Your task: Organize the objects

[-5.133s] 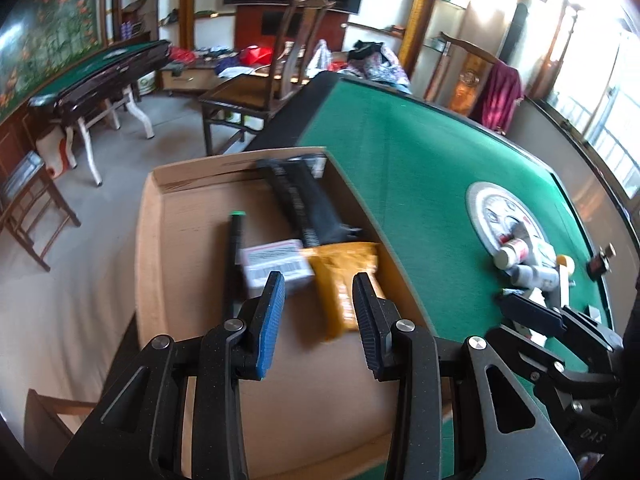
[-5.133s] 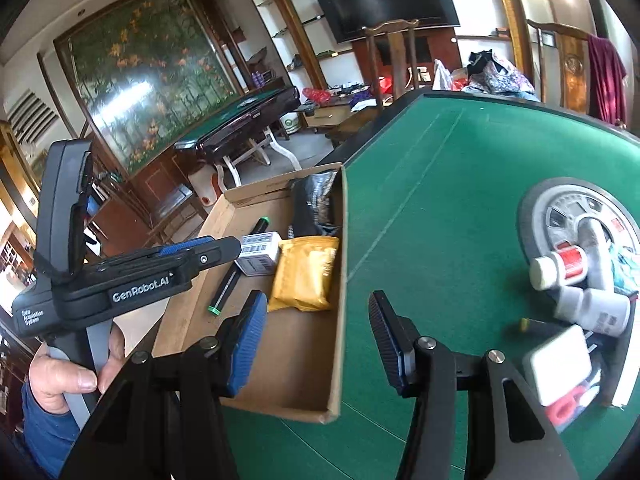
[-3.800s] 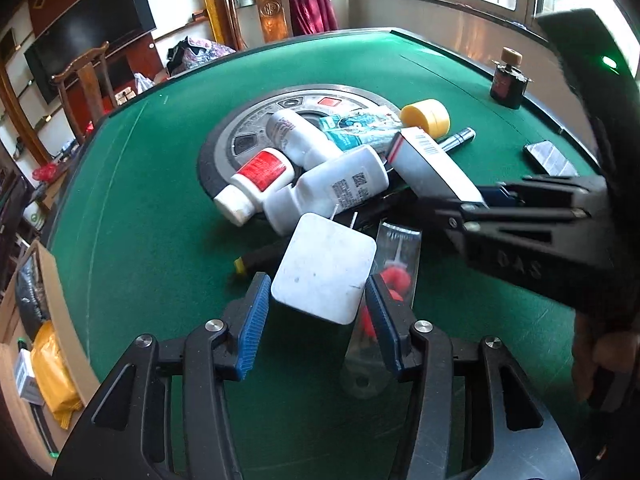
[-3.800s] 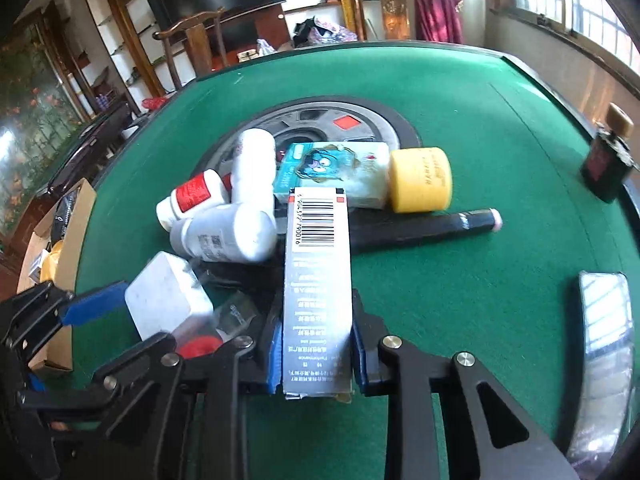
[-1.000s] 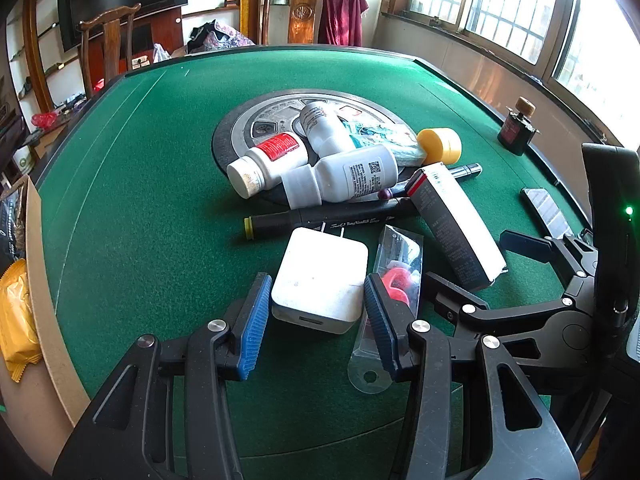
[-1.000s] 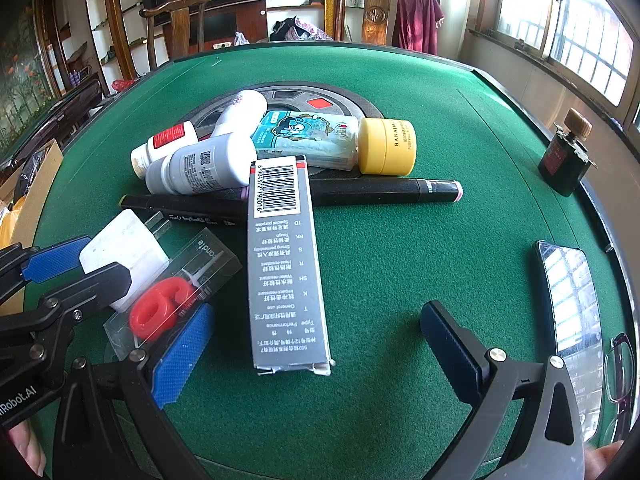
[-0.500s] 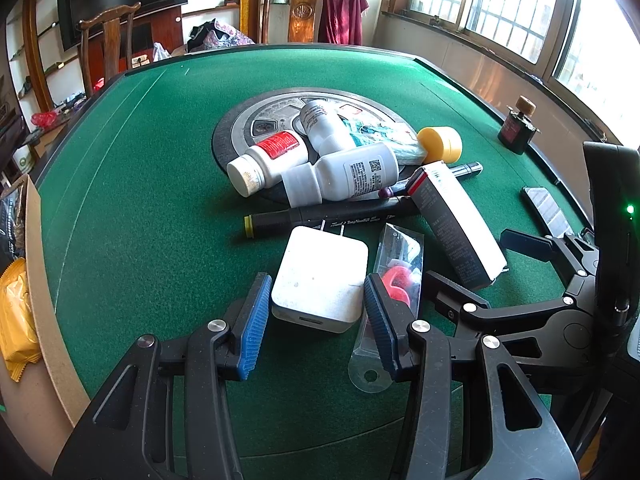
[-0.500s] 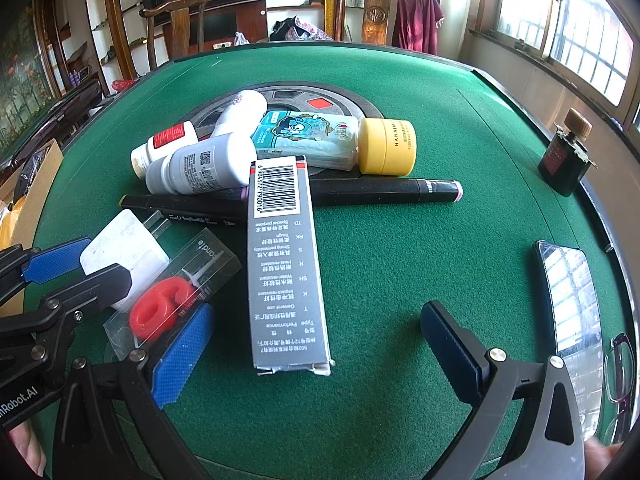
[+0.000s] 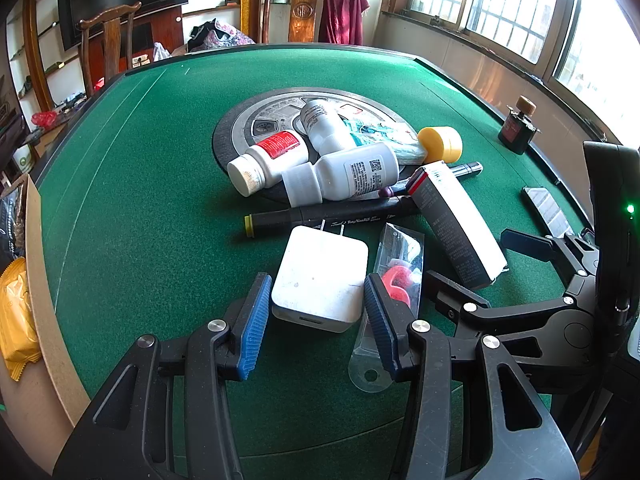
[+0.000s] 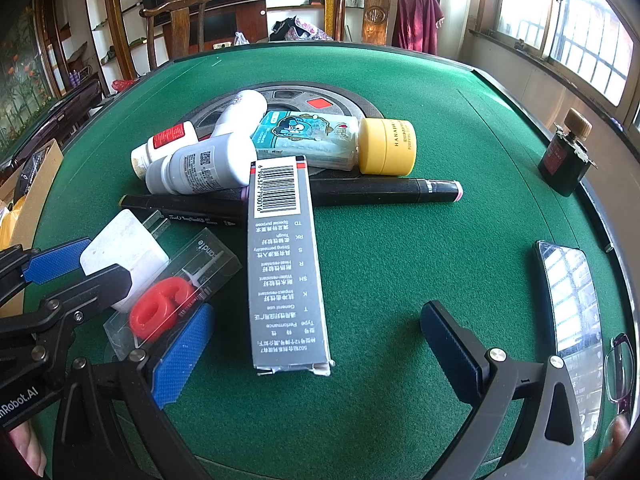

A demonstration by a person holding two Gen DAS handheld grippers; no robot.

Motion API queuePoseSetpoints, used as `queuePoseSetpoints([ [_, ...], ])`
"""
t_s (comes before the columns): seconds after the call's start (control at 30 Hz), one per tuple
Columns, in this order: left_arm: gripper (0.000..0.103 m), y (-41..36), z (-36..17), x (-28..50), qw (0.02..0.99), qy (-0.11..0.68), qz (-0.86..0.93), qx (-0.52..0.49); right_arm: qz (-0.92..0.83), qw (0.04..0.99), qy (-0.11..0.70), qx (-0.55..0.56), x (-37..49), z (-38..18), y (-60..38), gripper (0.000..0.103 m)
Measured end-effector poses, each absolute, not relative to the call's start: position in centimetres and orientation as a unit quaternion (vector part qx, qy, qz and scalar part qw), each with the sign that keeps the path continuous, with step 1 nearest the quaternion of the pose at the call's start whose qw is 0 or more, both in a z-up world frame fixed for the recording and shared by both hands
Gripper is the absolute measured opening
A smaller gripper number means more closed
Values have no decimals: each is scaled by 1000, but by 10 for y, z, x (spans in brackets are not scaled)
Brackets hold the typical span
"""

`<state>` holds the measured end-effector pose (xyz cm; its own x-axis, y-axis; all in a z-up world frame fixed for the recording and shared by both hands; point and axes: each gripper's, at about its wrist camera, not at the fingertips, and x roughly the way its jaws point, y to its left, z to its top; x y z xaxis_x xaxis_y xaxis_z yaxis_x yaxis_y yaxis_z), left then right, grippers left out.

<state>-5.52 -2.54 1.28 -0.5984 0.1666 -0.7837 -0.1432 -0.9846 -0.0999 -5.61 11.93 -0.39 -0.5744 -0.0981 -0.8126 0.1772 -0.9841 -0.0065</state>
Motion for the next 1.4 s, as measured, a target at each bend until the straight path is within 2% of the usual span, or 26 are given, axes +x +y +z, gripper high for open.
queuePoseSetpoints([
  [1.4, 47, -25, 12, -55, 83, -12, 896, -437, -886, 78, 44, 455, -55, -4, 119, 103],
])
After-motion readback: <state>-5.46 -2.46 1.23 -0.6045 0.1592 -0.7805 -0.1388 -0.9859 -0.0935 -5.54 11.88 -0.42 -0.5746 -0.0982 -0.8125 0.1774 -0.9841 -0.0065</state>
